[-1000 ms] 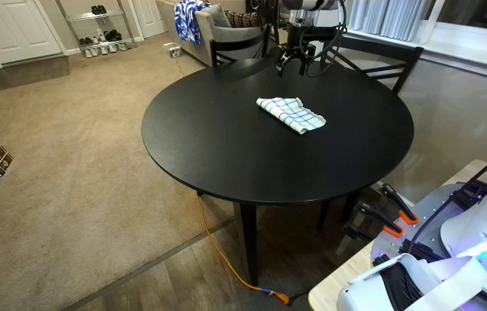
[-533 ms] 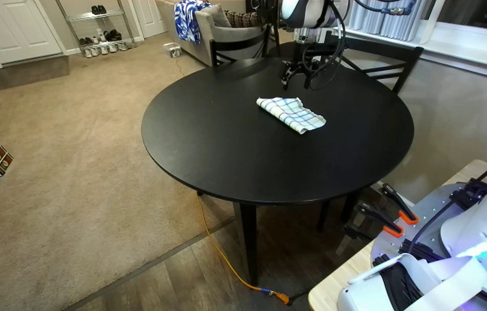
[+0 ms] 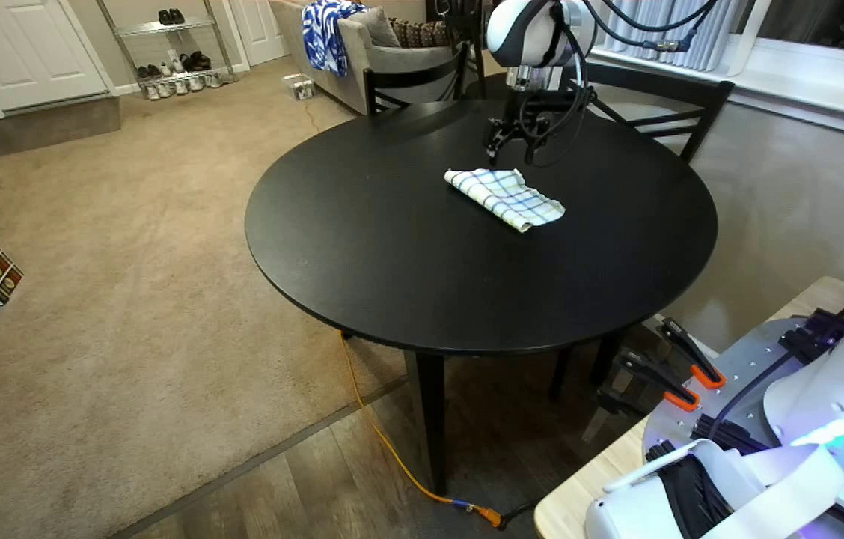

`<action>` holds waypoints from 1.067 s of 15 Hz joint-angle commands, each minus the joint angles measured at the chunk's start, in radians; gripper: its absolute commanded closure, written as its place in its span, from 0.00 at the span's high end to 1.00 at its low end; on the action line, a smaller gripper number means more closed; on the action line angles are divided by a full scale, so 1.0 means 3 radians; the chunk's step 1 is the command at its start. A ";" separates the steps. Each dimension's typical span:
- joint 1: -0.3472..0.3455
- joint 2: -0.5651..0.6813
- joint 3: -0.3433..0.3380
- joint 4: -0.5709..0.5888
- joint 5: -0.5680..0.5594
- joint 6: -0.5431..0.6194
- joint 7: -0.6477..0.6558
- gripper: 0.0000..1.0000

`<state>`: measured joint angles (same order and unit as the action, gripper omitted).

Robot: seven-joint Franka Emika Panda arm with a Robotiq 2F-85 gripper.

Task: Unfold the white towel.

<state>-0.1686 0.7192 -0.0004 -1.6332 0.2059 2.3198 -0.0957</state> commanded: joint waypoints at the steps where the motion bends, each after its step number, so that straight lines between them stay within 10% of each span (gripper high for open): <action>1: -0.0103 0.0237 0.0096 0.0368 0.0102 -0.0190 -0.0049 1.00; 16: -0.0225 0.0723 0.0132 0.1324 0.0247 -0.1493 0.0010 1.00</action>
<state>-0.2115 0.9105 0.0158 -1.2808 0.2446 1.9458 -0.0871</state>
